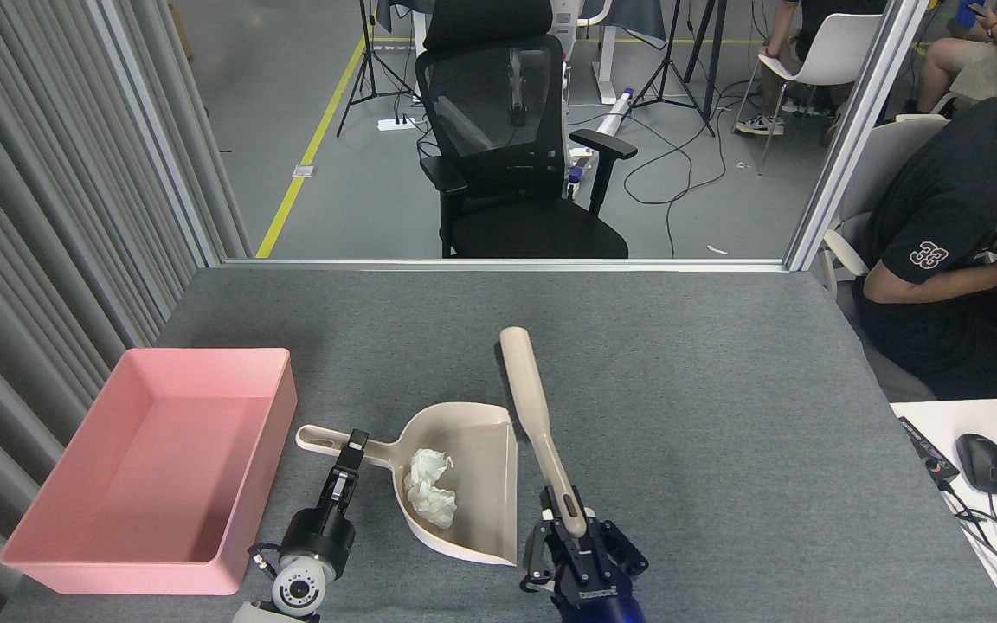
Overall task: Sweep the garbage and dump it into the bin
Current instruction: 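Lift the dustpan with the left gripper and tip it over the pink bin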
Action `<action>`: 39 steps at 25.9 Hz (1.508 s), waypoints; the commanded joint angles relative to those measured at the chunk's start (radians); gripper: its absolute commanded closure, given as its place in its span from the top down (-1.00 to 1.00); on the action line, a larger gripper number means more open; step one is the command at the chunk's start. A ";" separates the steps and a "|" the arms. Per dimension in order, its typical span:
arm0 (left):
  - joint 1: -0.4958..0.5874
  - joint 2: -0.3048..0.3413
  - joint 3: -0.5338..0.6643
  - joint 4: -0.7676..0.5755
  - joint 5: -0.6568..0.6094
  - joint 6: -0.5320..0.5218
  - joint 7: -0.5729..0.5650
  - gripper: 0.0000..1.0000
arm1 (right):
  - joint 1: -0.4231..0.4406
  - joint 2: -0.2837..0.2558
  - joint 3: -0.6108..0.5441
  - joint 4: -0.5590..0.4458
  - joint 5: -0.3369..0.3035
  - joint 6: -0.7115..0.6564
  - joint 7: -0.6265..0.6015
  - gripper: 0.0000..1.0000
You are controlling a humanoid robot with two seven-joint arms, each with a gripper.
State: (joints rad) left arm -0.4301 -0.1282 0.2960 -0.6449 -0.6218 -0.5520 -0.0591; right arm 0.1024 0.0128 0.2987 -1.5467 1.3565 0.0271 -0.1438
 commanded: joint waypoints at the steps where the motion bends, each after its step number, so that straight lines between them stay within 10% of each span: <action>1: -0.001 -0.002 0.003 -0.032 0.005 0.011 -0.001 -0.58 | -0.003 -0.102 -0.135 -0.003 -0.016 -0.059 0.001 -0.65; 9: 0.011 -0.002 -0.006 -0.197 0.053 0.141 -0.054 -0.59 | 0.005 -0.346 -0.214 0.076 -0.034 -0.099 0.001 -0.65; 24: 0.005 0.084 -0.006 -0.394 0.269 0.380 -0.156 -0.59 | 0.008 -0.346 -0.210 0.088 -0.031 -0.127 0.001 -0.64; 39: -0.075 0.581 -0.012 -0.272 0.603 0.403 -0.242 -0.59 | 0.019 -0.341 -0.204 0.088 -0.025 -0.141 -0.003 -0.64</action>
State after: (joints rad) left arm -0.4895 0.3528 0.2847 -0.9685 -0.0878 -0.1434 -0.2701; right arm 0.1218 -0.3311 0.0935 -1.4588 1.3291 -0.1128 -0.1470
